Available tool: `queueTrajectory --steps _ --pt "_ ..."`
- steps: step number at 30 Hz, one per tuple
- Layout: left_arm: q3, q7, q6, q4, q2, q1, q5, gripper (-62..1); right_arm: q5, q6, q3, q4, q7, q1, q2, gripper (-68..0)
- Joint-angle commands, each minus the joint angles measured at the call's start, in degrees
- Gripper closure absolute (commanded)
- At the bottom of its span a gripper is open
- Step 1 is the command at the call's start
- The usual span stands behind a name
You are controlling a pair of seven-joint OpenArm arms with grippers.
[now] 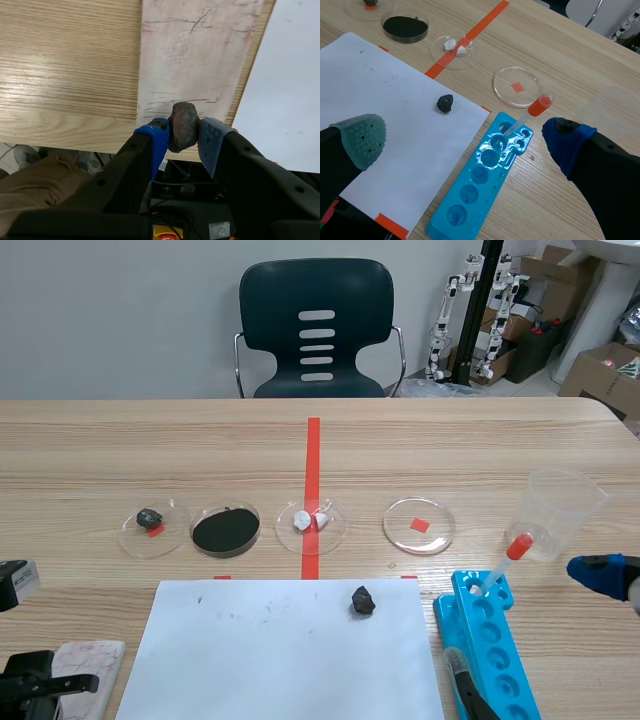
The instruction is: Rub the mineral on the streak plate below the first streak
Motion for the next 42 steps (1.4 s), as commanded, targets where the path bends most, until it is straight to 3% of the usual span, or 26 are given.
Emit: queueTrajectory --steps 1,16,25,38,42 --pt "0.0 0.1 0.3 -0.3 -0.5 -0.4 -0.2 -11.7 0.6 -0.2 0.1 0.1 0.9 -0.1 0.5 -67.9" --pt "0.0 -1.3 0.3 -4.0 -0.5 -1.3 -0.3 -11.7 0.6 -0.2 0.1 0.1 0.9 -0.1 0.5 -67.9" --pt "0.1 -1.6 0.9 -4.0 -0.5 -1.3 3.6 -11.7 0.6 -0.2 0.1 0.1 0.9 -0.1 0.5 -67.9" --pt "1.8 -3.4 -2.7 -4.0 -0.3 -1.3 -9.0 -11.7 0.6 -0.2 0.1 0.1 0.9 -0.1 0.5 -67.9" --pt "2.0 -3.7 -2.8 -4.0 -0.3 -1.3 -9.6 -11.7 0.6 -0.2 0.1 0.1 0.9 -0.1 0.5 -67.9"
